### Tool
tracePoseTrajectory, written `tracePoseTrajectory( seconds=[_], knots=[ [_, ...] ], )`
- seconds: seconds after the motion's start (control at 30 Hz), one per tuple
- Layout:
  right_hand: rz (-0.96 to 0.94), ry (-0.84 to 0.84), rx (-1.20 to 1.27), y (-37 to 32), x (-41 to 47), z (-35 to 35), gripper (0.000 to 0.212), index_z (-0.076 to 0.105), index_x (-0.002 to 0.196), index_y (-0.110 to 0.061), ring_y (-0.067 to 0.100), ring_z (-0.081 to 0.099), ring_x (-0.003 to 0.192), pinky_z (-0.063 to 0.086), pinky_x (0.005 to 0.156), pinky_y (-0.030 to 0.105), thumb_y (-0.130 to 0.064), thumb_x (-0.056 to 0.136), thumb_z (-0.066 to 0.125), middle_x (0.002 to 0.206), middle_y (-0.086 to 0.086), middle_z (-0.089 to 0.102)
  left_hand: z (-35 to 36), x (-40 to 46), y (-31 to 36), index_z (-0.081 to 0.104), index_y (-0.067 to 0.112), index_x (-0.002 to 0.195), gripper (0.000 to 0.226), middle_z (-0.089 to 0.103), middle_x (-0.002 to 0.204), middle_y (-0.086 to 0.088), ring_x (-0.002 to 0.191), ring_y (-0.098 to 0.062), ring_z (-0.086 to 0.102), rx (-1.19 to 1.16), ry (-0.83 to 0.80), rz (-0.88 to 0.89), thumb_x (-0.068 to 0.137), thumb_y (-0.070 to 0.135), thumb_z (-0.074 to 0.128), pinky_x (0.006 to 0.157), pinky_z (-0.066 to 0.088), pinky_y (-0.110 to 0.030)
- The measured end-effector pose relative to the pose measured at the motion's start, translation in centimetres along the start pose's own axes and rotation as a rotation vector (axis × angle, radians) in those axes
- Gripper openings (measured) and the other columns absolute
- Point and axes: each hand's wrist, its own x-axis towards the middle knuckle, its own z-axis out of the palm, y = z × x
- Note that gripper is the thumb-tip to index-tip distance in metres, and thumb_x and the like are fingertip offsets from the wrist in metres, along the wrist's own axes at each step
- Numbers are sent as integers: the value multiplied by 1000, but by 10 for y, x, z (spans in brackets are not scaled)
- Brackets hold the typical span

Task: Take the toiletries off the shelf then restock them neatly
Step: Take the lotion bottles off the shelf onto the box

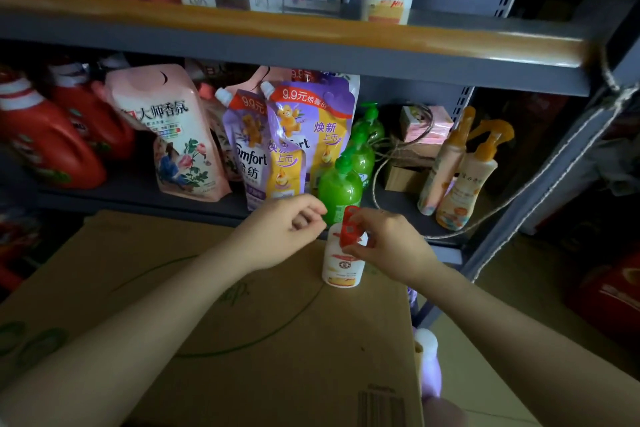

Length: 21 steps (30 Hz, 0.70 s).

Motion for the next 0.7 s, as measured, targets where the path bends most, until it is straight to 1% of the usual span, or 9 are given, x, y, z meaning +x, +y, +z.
tracePoseTrajectory(
  seconds=[0.07,0.13,0.2,0.27,0.33,0.4,0.5,0.6,0.7],
  knots=[
    [-6,92,-10,-4,3,-11,28,62,94,-15,-1,45,62,39,60,25,-30,74,74,74,-18,52,-11,5,10,63,11,107,20,59,87,16,77,2,55,84,86,103,87,15,61,68,42,-9],
    [-40,209,-9,-11,10,-28,27,62,92,-14,4,46,61,40,58,25,-32,75,74,72,-18,50,-28,14,24,61,9,110,28,60,93,11,85,1,53,224,194,260,85,23,58,75,42,-14],
    [-95,302,17,-24,20,-51,24,63,90,-13,6,47,55,38,57,17,-31,76,70,70,-14,53,-46,28,38,57,7,117,43,63,104,0,97,-8,51,355,290,381,82,32,51,85,39,-23],
    [-128,357,75,-39,32,-74,21,62,91,-14,10,52,59,39,58,12,-30,78,65,68,-14,55,-63,46,52,48,7,128,57,60,118,-7,108,-18,49,454,368,427,79,35,54,92,35,-29],
    [-151,411,123,-54,46,-95,21,62,93,-15,9,54,61,39,59,13,-30,79,61,67,-16,55,-77,64,64,41,7,136,72,51,132,-12,121,-28,44,605,426,431,75,31,69,100,32,-34],
    [-185,489,111,-66,62,-116,17,62,91,-14,10,55,64,41,60,17,-27,80,59,66,-17,55,-89,82,68,40,5,138,85,43,140,-15,128,-34,40,768,468,416,66,27,80,104,33,-45],
    [-191,616,79,-73,91,-144,8,63,90,-14,12,57,68,42,65,21,-17,83,62,72,-5,62,-104,106,67,44,3,135,94,47,135,-22,125,-40,45,927,478,356,56,33,85,102,35,-52],
    [-134,726,42,-71,127,-170,19,61,102,-11,19,60,85,42,77,26,-15,84,61,91,5,65,-115,118,74,42,5,137,87,53,128,-18,121,-37,48,965,429,359,65,38,80,101,38,-47],
    [16,741,0,-60,161,-187,34,54,117,-8,26,55,103,38,85,28,-20,85,60,114,11,57,-117,122,77,31,10,143,86,43,136,-10,127,-30,39,952,367,321,75,47,68,101,36,-40]
  ],
)
